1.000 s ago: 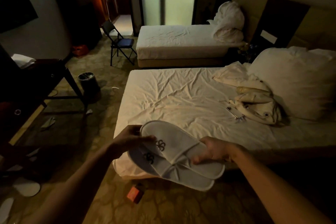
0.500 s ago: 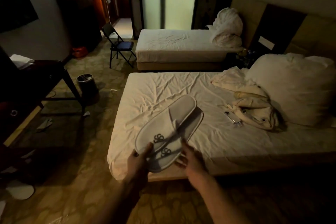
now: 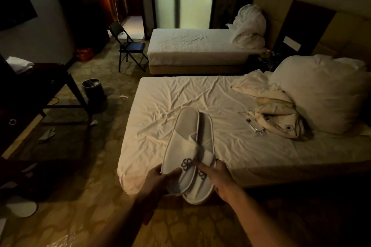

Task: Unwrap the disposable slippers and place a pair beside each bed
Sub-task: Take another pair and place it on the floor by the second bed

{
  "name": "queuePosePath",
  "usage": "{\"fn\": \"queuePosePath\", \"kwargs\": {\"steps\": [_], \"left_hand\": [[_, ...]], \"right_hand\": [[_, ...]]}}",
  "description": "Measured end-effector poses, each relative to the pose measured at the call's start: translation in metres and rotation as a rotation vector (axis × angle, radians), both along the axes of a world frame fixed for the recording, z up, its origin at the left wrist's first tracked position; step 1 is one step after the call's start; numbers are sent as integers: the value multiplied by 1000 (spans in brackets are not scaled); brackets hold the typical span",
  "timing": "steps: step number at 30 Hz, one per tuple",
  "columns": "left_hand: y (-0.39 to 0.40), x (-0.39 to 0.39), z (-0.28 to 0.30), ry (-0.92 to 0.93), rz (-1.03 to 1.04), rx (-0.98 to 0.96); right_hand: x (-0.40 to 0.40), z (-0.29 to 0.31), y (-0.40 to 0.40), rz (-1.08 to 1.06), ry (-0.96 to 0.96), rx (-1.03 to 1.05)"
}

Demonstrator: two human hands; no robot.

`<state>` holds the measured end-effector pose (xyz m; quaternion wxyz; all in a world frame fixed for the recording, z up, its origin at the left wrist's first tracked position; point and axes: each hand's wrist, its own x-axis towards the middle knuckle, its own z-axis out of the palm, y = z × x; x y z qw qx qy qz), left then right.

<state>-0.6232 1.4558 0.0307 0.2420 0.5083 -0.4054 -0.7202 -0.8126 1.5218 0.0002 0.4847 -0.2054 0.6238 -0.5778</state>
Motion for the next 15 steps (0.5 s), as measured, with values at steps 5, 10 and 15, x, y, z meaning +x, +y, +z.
{"fn": "queuePosePath", "kwargs": {"steps": [5,10,15], "left_hand": [[0,17,-16,38,82,72],[9,26,-27,33,39,142],[9,34,-39,9,41,171]], "right_hand": [[-7,-21,7,-121,-72,1],[-5,-31,14,-147,-80,43],[-4,-39,17,-120,-67,64]]}}
